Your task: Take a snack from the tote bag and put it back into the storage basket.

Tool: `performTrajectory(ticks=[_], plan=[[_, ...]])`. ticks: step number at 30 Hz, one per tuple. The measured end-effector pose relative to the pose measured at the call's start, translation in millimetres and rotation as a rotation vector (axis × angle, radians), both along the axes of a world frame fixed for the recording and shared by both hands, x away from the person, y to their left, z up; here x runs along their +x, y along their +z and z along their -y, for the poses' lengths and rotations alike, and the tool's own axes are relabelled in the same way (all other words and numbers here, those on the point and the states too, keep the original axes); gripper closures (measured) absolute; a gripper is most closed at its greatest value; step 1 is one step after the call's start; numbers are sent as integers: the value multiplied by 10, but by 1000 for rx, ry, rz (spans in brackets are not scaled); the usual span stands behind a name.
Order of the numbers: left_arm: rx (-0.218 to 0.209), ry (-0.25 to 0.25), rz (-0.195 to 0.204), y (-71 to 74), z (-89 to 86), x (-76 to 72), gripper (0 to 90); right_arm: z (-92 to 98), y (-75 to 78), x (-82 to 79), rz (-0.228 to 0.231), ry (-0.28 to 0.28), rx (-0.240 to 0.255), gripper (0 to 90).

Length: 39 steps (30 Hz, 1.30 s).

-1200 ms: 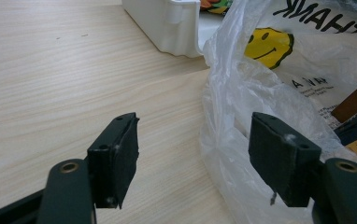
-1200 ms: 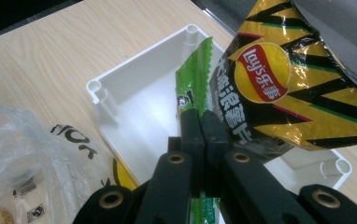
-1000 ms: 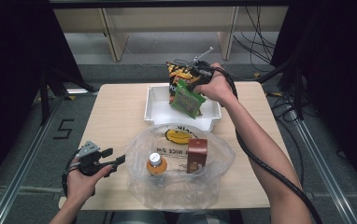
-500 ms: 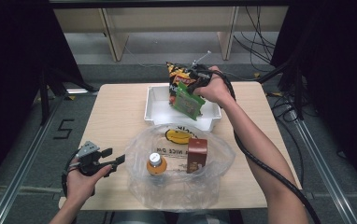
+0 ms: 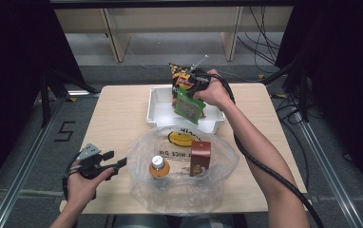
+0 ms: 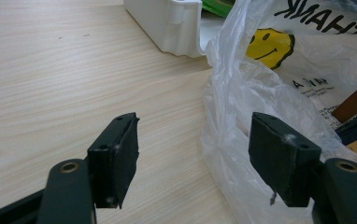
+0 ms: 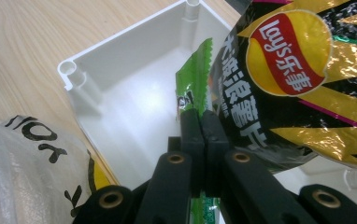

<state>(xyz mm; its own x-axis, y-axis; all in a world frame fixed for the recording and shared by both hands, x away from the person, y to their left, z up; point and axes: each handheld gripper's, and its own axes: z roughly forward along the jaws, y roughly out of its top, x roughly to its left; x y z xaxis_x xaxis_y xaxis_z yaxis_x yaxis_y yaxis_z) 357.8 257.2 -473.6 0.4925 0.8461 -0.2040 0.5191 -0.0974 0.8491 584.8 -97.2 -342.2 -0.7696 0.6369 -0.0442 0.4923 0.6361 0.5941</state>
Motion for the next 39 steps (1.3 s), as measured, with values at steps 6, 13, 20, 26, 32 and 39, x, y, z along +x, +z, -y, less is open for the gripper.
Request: performTrajectory(ticks=[6,13,20,26,32,39], plan=[[0,-1,-2,-2,0,1,329,-33,-33,7,-15,-21,-5,900],[6,-3,7,-1,1,6,329,-52,-76,41,4,26,-5,900],[3,-3,1,-1,0,1,329,-84,-115,57,9,45,-7,900],[1,-3,-3,-2,4,-2,329,-90,-152,67,4,44,-5,900],[-1,-6,-7,-8,15,-1,329,-84,-177,81,10,45,-4,900],[4,-9,-3,-4,8,-2,329,-100,-189,86,14,40,-2,893]])
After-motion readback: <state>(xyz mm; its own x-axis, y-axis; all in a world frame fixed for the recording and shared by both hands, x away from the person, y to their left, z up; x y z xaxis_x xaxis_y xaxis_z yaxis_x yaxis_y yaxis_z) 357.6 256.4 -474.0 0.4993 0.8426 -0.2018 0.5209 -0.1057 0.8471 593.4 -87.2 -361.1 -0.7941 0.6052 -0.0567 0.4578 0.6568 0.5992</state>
